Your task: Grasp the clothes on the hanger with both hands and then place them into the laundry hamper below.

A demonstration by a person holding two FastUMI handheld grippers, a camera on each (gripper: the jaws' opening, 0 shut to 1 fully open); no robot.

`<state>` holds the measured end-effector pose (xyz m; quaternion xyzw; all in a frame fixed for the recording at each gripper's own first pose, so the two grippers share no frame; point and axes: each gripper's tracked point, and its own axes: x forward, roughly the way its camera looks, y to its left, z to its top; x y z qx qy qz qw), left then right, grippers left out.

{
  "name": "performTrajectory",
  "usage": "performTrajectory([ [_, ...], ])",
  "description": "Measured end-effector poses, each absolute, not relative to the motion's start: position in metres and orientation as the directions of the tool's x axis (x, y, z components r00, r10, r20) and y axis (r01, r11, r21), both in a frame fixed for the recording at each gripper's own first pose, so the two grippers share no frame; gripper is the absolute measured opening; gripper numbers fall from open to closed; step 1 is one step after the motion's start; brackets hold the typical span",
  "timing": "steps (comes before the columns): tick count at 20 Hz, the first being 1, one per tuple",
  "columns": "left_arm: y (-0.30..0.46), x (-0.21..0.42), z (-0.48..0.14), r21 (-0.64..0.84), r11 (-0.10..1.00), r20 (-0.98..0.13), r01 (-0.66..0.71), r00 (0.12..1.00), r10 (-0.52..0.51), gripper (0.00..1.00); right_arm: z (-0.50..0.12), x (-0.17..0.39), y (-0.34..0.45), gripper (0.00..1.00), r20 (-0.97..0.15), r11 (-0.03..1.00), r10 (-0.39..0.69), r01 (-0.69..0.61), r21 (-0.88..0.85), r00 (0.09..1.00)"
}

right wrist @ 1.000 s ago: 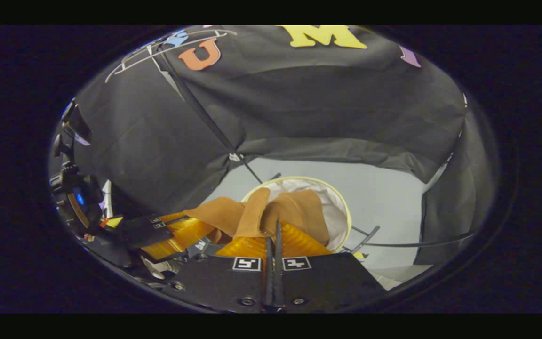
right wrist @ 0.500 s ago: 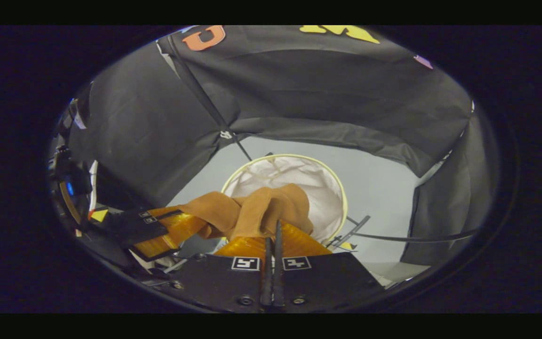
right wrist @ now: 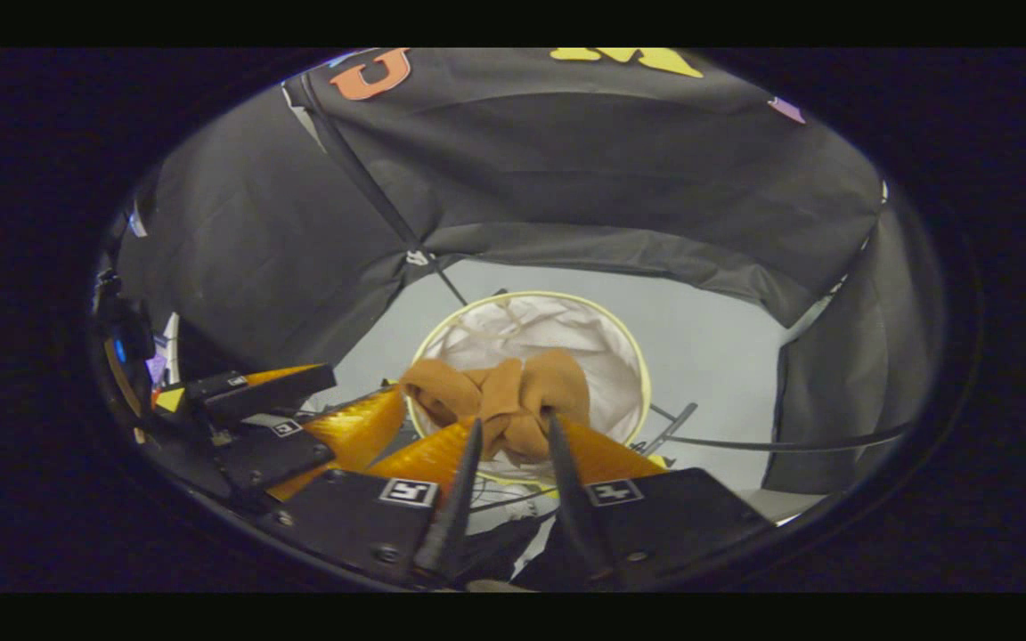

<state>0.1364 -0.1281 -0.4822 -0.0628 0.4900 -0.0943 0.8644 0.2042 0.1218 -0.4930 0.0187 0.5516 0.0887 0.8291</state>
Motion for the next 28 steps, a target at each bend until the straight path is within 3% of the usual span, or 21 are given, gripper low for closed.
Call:
performTrajectory([
  [2,-0.127,0.135,-0.48,-0.195,0.975,-0.838,0.103,0.499,-0.22,0.97,-0.492,0.203,0.118,0.65,-0.909,0.987,0.148,-0.119,0.109,0.39],
  [10,-0.118,0.125,-0.464,-0.187,0.977,-0.82,0.103,0.531,-0.213,0.97,-0.472,0.209,0.117,0.66,-0.871,0.99,0.115,-0.13,0.059,0.478],
  [18,-0.101,0.132,-0.358,-0.135,0.985,-0.668,0.108,0.724,-0.171,0.97,-0.381,0.191,0.116,0.67,-0.735,0.984,0.122,-0.176,0.004,0.667],
  [21,-0.095,0.135,-0.292,-0.112,0.99,-0.572,0.09,0.809,-0.138,0.96,-0.327,0.185,0.103,0.78,-0.647,0.984,0.148,-0.177,0.02,0.748],
  [26,-0.105,0.124,-0.194,-0.052,0.995,-0.402,0.083,0.91,-0.097,0.96,-0.214,0.165,0.071,0.84,-0.45,0.979,0.174,-0.202,-0.014,0.876],
  [28,-0.11,0.114,-0.15,-0.016,0.998,-0.325,0.063,0.943,-0.065,0.96,-0.174,0.152,0.057,0.96,-0.361,0.976,0.189,-0.216,-0.033,0.913],
])
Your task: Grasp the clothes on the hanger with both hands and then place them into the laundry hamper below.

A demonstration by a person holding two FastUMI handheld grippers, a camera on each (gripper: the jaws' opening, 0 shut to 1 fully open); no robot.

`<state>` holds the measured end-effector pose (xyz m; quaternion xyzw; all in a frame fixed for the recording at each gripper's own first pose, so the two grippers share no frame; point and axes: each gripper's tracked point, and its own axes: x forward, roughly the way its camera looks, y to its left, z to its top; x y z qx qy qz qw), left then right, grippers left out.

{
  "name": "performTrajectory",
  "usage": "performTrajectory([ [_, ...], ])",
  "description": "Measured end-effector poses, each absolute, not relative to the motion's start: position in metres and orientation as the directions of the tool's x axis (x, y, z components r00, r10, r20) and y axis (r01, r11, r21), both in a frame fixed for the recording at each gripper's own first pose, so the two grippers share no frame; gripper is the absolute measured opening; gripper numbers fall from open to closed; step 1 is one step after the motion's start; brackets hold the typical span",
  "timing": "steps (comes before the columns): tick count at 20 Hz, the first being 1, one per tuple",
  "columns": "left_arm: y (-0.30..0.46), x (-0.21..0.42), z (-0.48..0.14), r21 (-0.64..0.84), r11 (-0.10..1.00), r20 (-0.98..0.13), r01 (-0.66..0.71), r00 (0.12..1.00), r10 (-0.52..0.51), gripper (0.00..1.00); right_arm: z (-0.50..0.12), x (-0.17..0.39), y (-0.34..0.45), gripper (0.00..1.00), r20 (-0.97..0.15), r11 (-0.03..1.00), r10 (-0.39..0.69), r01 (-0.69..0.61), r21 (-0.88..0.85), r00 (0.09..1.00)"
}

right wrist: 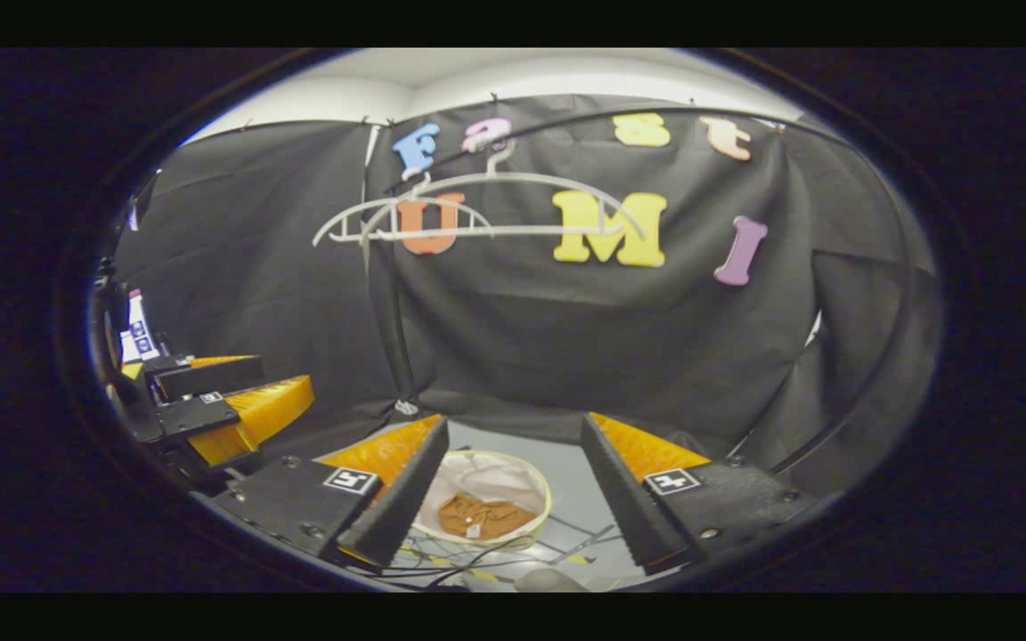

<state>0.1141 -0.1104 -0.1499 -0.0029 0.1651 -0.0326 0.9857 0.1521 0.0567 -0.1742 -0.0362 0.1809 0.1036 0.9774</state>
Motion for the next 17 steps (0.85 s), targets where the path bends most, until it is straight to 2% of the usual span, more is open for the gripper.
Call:
performTrajectory([
  [4,-0.12,0.082,-0.074,-0.015,1.0,-0.207,0.011,0.978,-0.014,0.92,-0.104,0.084,0.03,1.0,-0.212,0.964,0.262,-0.266,0.012,0.941],
  [8,-0.126,0.03,-0.02,-0.004,0.998,-0.118,-0.068,0.991,0.067,0.97,-0.058,0.021,0.001,1.0,-0.095,0.946,0.325,-0.321,0.054,0.941],
  [15,-0.105,-0.053,0.015,0.035,0.986,-0.095,-0.165,0.981,0.168,0.99,-0.033,-0.032,-0.017,0.98,-0.016,0.938,0.333,-0.33,0.106,0.943],
  [17,-0.095,-0.069,0.012,0.026,0.983,-0.094,-0.181,0.979,0.183,0.99,-0.039,-0.043,-0.018,1.0,-0.016,0.946,0.313,-0.31,0.098,0.95],
])
